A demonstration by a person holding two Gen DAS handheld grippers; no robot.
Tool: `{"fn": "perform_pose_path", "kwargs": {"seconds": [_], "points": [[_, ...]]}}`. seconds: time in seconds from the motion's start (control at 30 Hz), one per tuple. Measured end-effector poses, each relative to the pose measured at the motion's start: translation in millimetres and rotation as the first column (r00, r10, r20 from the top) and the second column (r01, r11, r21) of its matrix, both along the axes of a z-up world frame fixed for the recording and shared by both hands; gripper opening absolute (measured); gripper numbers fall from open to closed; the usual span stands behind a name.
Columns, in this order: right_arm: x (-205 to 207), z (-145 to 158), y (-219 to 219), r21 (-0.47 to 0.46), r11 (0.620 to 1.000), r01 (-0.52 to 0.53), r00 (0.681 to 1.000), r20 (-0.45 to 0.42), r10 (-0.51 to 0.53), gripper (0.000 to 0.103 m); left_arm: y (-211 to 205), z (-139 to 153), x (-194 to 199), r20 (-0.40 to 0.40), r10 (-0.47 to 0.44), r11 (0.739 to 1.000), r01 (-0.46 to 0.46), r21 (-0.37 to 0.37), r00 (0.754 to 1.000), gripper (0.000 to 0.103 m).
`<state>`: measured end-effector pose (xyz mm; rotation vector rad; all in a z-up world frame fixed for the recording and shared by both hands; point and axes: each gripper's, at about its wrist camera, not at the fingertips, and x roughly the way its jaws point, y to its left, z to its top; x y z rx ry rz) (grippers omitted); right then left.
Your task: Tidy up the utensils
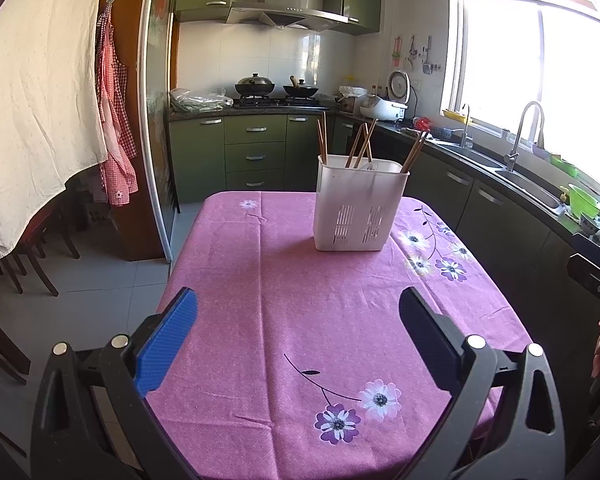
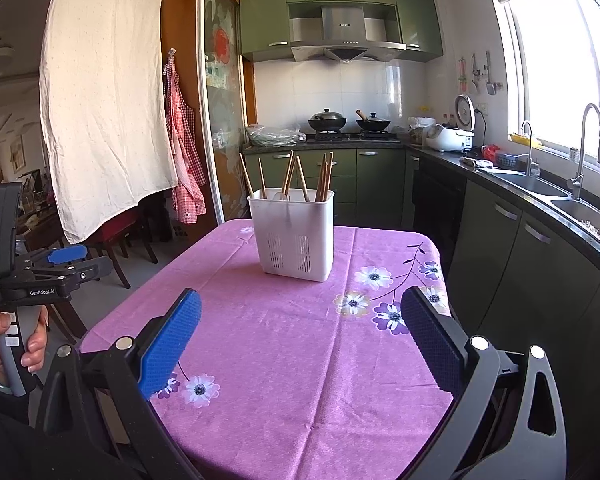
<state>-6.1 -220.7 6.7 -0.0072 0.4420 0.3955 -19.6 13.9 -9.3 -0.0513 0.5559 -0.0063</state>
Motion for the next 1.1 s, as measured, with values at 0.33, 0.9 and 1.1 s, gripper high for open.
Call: {"fn": "perform_pose_path", "kwargs": {"seconds": [0.33, 0.9, 1.1], "points": [[2.0, -0.5, 0.9, 0.005, 1.000, -0.008, 1.000, -0.007, 0.008, 0.098, -1.5, 0.7, -1.0, -0.002, -0.001, 1.000, 0.001, -0.005, 1.000, 0.096], [3.9, -3.3, 0.2, 0.014, 1.000, -0.016, 1.000, -0.015, 0.016, 0.098, -3.4, 0.9, -2.1, -0.003, 0.001, 1.000, -0.001, -0.011, 1.000, 0.096], [3.6, -3.9, 0.5, 0.015, 1.000, -0.018, 1.000, -0.015, 0.018, 0.098, -4.8, 1.2, -2.6, -0.003, 0.002, 1.000, -0.002, -0.010, 1.000, 0.096]]}}
